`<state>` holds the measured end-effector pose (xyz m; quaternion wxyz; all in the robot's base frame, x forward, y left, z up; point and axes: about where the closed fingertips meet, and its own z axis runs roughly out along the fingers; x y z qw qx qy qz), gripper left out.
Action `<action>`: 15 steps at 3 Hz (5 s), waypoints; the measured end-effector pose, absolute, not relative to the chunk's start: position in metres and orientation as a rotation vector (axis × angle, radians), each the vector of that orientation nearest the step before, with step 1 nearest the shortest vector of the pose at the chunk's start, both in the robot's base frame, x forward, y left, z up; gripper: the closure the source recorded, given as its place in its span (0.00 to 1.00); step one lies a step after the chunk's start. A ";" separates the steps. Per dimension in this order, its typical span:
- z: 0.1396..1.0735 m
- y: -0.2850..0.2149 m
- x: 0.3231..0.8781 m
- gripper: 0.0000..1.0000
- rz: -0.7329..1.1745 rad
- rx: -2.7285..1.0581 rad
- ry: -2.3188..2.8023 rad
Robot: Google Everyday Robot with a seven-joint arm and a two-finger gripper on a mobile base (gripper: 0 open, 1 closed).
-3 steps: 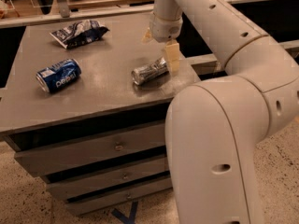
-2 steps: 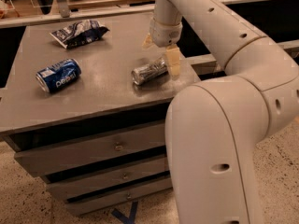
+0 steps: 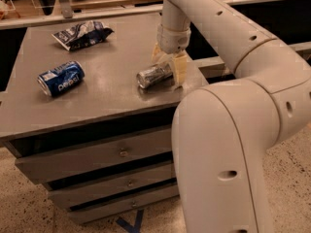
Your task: Place redbull can upright
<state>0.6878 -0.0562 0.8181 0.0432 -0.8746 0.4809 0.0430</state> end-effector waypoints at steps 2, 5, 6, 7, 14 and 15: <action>0.819 -0.058 0.688 0.47 0.131 -2.675 1.475; 0.821 -0.060 0.687 0.49 0.128 -2.673 1.484; 0.822 -0.061 0.687 0.50 0.127 -2.673 1.485; 0.823 -0.062 0.687 0.50 0.125 -2.672 1.489; 0.828 -0.067 0.687 0.55 0.119 -2.668 1.506; 0.829 -0.068 0.687 0.56 0.118 -2.667 1.509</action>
Offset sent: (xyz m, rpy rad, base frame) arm -0.0602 0.0151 0.0842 -0.1911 -0.0171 0.1653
